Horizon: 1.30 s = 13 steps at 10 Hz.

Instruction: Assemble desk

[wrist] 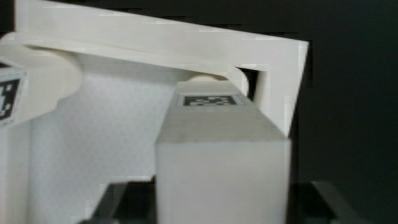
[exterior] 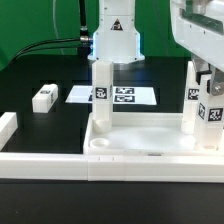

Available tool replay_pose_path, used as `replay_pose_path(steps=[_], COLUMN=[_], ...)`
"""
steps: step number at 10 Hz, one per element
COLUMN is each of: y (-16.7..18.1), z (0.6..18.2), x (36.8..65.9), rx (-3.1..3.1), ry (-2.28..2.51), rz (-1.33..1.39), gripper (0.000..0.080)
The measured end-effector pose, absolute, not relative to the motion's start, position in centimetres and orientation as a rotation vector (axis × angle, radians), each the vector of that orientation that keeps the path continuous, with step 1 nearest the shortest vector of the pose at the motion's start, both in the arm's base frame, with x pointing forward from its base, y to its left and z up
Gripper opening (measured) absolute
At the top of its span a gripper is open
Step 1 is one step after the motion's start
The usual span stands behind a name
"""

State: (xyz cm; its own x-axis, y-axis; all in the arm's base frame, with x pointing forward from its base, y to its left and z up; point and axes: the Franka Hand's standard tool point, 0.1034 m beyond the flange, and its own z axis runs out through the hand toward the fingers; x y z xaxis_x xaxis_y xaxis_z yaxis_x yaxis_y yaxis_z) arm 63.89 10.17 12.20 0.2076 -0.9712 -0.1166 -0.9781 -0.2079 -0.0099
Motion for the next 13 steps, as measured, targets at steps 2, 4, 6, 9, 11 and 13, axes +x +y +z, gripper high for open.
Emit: replay_pose_path(steps=[2,4,6,9,11,13], y=[10.18,10.11,10.06,9.86,9.94,10.22], z=[12.33,12.27,12.26,12.36,12.29,12.22], x=[63.99,63.98,63.97,64.2,64.21,64.14], rx=[-2.454,-2.594,-2.707,-2.977,-3.02,-3.048], ry=[1.825,1.609,1.412,0.825,0.672,0.508], rz=[0.119,0.109,0.097,0.053,0.042,0.028], gripper=[0.0507,0.0643,0.0648,0.0649,0.0649,0.0649])
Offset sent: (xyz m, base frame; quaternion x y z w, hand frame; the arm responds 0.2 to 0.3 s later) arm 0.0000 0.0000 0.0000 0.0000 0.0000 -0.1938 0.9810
